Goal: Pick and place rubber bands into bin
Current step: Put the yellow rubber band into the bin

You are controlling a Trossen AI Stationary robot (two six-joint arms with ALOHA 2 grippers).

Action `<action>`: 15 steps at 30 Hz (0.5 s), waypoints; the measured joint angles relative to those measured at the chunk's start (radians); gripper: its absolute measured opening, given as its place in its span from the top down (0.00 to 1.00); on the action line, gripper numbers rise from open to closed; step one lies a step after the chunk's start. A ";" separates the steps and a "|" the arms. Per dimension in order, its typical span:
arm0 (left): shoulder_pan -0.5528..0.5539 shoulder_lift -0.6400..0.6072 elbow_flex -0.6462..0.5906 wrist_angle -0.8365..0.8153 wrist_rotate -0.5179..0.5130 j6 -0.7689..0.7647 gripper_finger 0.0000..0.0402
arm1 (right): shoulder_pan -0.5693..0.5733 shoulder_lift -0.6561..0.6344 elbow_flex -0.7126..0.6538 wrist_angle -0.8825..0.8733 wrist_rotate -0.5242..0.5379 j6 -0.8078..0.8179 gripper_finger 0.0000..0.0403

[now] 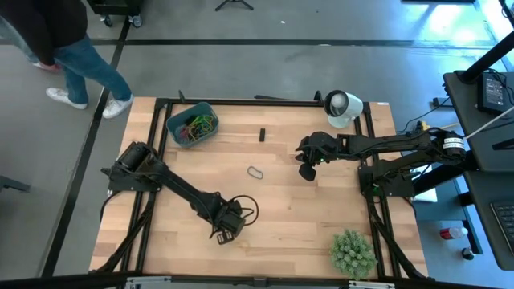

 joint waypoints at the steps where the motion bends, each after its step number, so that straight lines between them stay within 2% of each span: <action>1: 0.001 0.002 -0.001 0.004 0.004 -0.006 0.83 | 0.000 0.000 0.000 0.000 0.000 0.000 0.98; 6: 0.001 -0.013 -0.001 0.009 0.001 -0.073 0.97 | 0.000 0.000 0.000 0.000 0.000 -0.002 0.98; 15: 0.040 -0.164 -0.004 -0.019 -0.066 -0.152 1.00 | 0.000 0.000 0.000 0.001 0.000 -0.002 0.98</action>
